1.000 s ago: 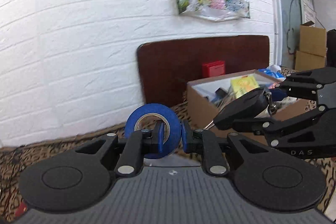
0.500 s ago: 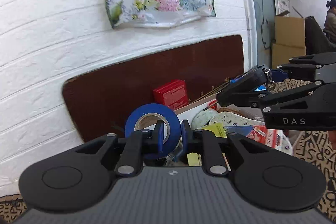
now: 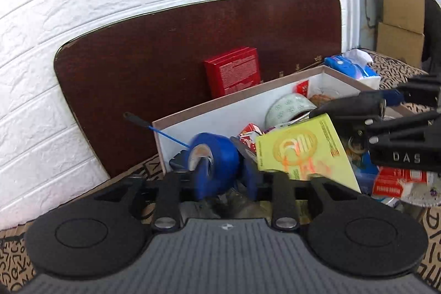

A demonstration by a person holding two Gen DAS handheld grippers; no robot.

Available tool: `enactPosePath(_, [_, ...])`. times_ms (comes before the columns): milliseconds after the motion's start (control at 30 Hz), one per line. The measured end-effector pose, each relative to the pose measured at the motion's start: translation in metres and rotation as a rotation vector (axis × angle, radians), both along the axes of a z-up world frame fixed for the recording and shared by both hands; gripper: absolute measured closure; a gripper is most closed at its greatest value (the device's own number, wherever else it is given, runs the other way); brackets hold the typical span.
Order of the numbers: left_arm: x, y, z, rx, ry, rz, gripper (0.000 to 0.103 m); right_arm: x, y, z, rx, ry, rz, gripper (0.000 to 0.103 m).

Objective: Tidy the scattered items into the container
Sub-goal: 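Carry the key fob and tape roll over the cardboard box, then open both tools to release the items into the box, then move both tools back over the remaining items on the table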

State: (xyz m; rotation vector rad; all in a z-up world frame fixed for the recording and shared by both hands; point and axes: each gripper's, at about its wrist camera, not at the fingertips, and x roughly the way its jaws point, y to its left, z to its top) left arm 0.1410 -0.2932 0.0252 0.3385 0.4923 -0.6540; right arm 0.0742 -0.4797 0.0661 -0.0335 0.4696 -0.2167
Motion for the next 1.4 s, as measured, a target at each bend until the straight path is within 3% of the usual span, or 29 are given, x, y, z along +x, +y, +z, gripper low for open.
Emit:
enactPosePath(33, [-0.002,0.002,0.001,-0.004,-0.009,0.011,0.046,-0.002,0.001,0.002,-0.002,-0.006,-0.005,0.050])
enactPosePath(67, [-0.006,0.005,0.004,-0.010,-0.019,0.015,0.041,-0.004,0.002,0.004,-0.001,-0.013,-0.007,0.046])
enactPosePath(133, [-0.011,0.011,0.009,-0.018,-0.024,0.018,0.040,-0.008,0.006,0.009,-0.012,-0.030,-0.008,0.032])
enactPosePath(367, [-0.028,0.026,0.025,-0.013,-0.071,0.012,0.035,-0.037,0.039,0.031,-0.051,-0.108,0.023,0.010])
enactPosePath(600, [-0.040,0.058,0.029,-0.002,-0.083,0.017,0.035,-0.057,0.092,0.031,-0.041,-0.117,0.093,0.003])
enactPosePath(800, [-0.050,0.107,0.028,0.005,-0.077,0.081,0.034,-0.067,0.144,0.025,0.002,-0.113,0.166,0.001])
enactPosePath(1133, [-0.073,0.194,0.009,0.045,-0.051,0.265,0.034,-0.073,0.243,-0.002,0.033,-0.052,0.364,0.000])
enactPosePath(1400, [-0.098,0.268,-0.030,0.027,0.055,0.457,0.032,-0.085,0.290,-0.031,0.055,0.020,0.468,0.000])
